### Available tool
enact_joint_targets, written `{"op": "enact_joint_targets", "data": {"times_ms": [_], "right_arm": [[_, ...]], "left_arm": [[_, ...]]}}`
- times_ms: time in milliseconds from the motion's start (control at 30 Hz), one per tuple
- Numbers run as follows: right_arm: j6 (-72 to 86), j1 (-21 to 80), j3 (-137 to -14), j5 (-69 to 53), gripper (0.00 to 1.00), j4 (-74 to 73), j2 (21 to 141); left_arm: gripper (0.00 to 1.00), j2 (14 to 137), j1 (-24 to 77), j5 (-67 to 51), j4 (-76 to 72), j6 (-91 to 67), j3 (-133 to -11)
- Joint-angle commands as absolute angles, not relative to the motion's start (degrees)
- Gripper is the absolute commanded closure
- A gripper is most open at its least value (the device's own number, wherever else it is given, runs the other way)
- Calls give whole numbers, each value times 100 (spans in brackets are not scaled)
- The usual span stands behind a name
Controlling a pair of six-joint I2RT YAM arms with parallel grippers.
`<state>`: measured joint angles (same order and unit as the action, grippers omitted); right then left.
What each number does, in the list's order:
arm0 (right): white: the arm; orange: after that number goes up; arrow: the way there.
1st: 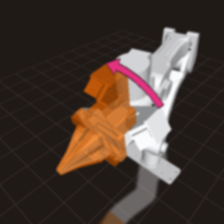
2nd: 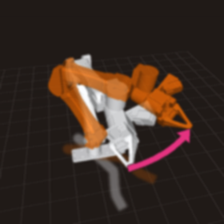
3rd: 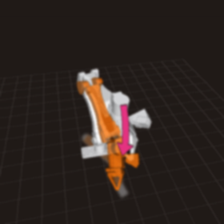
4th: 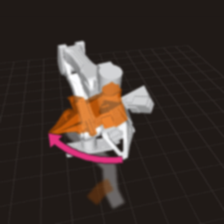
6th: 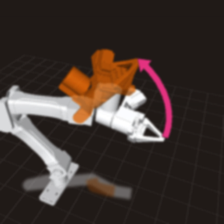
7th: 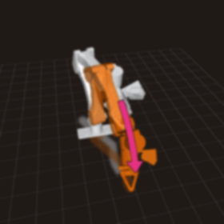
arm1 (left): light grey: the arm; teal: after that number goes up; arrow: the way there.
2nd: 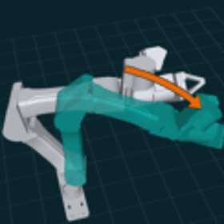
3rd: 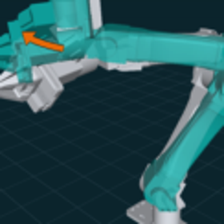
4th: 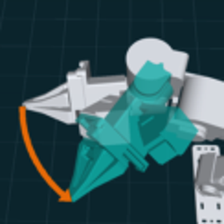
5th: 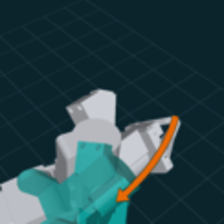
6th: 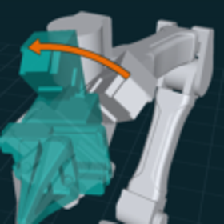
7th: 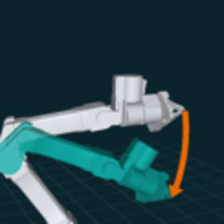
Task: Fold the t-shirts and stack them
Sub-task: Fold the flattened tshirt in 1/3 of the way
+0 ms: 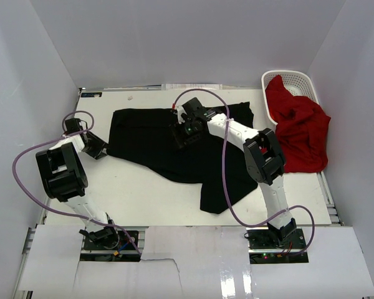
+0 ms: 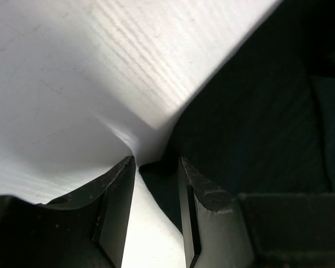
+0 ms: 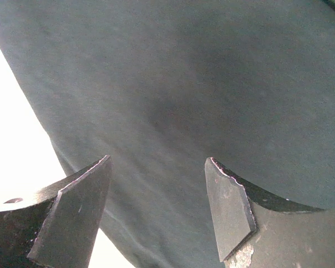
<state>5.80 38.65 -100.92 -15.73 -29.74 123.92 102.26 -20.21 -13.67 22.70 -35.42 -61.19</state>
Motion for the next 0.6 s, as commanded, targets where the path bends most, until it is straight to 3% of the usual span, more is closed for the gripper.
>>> {"op": "enact_joint_targets", "data": {"times_ms": [0, 267, 567], "right_arm": [[642, 3929, -10152, -1758, 27, -2611, 12226], [607, 3964, -10186, -1951, 27, -2443, 12629], [756, 4051, -10995, -2443, 27, -2320, 13438]], "left_arm": [[53, 10239, -2057, -1450, 1960, -3507, -6082], [55, 10538, -2057, -1907, 1767, -3586, -6065], [67, 10582, -2057, -2284, 1802, -3551, -6161]]}}
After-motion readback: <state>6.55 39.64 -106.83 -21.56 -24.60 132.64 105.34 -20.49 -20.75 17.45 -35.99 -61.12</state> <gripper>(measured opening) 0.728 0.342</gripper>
